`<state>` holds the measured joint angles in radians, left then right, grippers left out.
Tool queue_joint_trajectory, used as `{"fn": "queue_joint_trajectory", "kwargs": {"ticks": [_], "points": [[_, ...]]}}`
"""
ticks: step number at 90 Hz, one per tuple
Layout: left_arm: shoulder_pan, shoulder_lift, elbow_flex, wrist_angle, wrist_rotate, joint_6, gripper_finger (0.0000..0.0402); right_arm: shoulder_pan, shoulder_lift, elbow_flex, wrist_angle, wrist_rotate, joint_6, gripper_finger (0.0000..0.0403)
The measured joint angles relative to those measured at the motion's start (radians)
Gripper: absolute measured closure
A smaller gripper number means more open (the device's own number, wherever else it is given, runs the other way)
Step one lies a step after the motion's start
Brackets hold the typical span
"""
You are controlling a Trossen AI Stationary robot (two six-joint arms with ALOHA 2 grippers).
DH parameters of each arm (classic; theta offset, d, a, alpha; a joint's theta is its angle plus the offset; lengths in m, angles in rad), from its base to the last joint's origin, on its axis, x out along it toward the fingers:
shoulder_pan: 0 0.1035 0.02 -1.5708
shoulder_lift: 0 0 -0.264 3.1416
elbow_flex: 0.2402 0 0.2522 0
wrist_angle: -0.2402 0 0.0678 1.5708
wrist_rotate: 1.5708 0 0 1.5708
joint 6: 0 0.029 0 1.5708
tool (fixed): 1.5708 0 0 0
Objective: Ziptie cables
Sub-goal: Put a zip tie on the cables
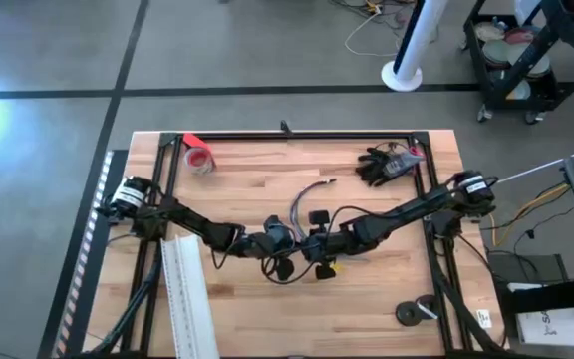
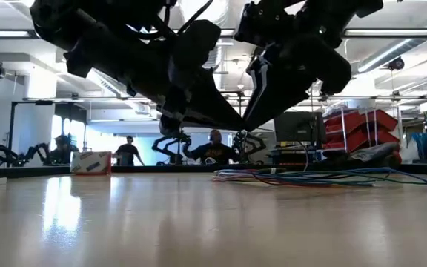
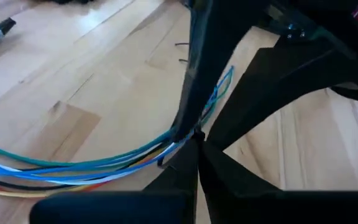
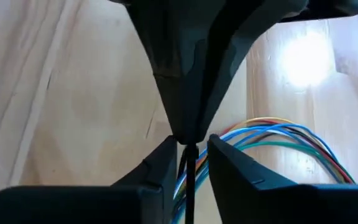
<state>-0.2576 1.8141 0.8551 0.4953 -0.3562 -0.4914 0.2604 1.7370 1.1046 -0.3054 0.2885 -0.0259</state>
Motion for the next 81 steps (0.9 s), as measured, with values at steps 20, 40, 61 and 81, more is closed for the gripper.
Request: {"fn": "queue_joint_trajectory", "kwargs": {"ticks": [20,40,61,81], "points": [[0.004,0.000,0.000,0.000,0.010,-0.018,0.0401,-0.005,0.000,-0.001,0.001,-0.003,-0.020,0.0368],[0.005,0.000,-0.001,0.011,0.030,-0.015,0.0401,-0.005,0.000,-0.006,-0.002,-0.003,-0.035,0.0397],[0.005,-0.001,-0.001,0.023,0.034,-0.002,0.0401,-0.005,0.000,-0.003,-0.049,0.005,-0.019,0.0400],[0.004,-0.034,-0.001,-0.003,0.039,0.001,0.0400,-0.006,-0.005,-0.002,-0.126,0.014,0.016,0.0400]]}}
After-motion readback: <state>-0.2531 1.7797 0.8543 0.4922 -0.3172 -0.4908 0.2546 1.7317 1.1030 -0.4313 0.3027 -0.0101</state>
